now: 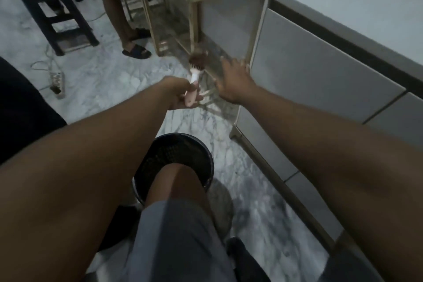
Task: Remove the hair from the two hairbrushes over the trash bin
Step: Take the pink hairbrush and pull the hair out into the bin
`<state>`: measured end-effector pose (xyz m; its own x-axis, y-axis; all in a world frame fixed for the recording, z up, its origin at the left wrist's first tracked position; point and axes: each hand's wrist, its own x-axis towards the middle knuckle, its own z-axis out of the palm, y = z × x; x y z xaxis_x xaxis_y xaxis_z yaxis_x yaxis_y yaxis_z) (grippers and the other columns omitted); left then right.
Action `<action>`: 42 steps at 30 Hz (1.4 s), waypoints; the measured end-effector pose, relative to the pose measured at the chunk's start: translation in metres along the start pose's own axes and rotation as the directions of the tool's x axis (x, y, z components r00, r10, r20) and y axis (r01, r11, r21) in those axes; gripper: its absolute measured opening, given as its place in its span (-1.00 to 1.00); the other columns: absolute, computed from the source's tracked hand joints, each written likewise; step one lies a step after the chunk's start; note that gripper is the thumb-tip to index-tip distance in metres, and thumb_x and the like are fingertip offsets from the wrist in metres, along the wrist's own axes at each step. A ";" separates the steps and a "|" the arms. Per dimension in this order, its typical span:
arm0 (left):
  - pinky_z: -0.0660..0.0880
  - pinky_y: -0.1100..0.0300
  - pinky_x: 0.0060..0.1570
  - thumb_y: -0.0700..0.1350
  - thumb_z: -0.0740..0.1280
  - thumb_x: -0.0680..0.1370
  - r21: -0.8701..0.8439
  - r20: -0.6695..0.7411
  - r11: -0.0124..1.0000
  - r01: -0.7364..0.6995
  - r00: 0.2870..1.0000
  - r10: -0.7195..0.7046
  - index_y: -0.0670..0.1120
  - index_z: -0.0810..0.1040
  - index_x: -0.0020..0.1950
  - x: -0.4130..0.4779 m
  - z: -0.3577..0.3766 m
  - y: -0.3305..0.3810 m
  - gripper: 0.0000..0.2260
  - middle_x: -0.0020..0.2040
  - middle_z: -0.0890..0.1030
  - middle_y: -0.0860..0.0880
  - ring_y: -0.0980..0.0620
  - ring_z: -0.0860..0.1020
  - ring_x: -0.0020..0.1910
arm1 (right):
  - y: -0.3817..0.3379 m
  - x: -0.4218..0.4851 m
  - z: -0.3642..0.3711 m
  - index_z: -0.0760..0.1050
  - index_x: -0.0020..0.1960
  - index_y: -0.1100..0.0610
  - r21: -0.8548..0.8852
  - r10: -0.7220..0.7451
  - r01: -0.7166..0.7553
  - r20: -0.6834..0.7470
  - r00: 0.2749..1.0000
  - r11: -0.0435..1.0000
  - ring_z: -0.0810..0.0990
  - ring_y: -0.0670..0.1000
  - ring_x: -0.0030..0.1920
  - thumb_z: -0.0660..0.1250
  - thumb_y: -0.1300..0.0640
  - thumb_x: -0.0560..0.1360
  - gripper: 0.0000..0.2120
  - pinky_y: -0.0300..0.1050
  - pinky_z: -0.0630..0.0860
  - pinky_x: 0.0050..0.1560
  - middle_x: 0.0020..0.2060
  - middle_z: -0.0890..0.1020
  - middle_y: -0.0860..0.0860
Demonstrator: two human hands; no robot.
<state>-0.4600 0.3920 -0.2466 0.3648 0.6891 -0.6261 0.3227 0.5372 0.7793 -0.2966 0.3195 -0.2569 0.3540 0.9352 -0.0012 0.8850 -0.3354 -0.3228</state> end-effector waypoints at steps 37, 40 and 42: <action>0.50 0.07 -0.09 -0.25 0.17 0.67 -0.407 0.045 0.811 0.421 0.896 -0.443 -0.18 0.53 0.08 0.057 -0.088 -0.265 -0.86 0.07 0.61 0.00 0.08 0.57 -0.06 | -0.040 -0.010 0.283 0.27 0.55 0.11 0.507 -0.187 -0.053 0.409 0.893 0.860 0.45 0.11 0.40 0.27 0.24 0.61 -0.47 -0.30 0.28 0.27 0.44 0.45 0.15; 0.49 0.07 -0.05 -0.26 0.15 0.67 -0.434 0.081 0.796 0.422 0.898 -0.432 -0.19 0.52 0.04 0.061 -0.097 -0.279 -0.84 0.00 0.56 -0.04 0.09 0.51 -0.13 | -0.054 -0.012 0.299 0.47 0.43 0.13 0.530 -0.180 -0.063 0.396 0.901 0.846 0.57 0.07 0.28 0.33 0.25 0.57 -0.58 -0.25 0.34 0.35 0.28 0.61 0.10; 0.49 0.05 -0.05 -0.27 0.15 0.67 -0.435 0.112 0.799 0.415 0.905 -0.410 -0.20 0.50 0.03 0.062 -0.104 -0.284 -0.85 0.00 0.52 -0.08 0.08 0.49 -0.16 | -0.062 -0.012 0.302 0.62 0.25 0.13 0.561 -0.160 -0.084 0.371 0.915 0.824 0.69 0.02 0.05 0.36 0.27 0.55 -0.71 -0.04 0.58 0.23 0.06 0.72 0.09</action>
<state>-0.6194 0.3330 -0.5042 0.2955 0.3493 -0.8892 0.0293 0.9270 0.3739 -0.4476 0.3632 -0.5230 0.0705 0.9511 -0.3008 0.5300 -0.2912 -0.7965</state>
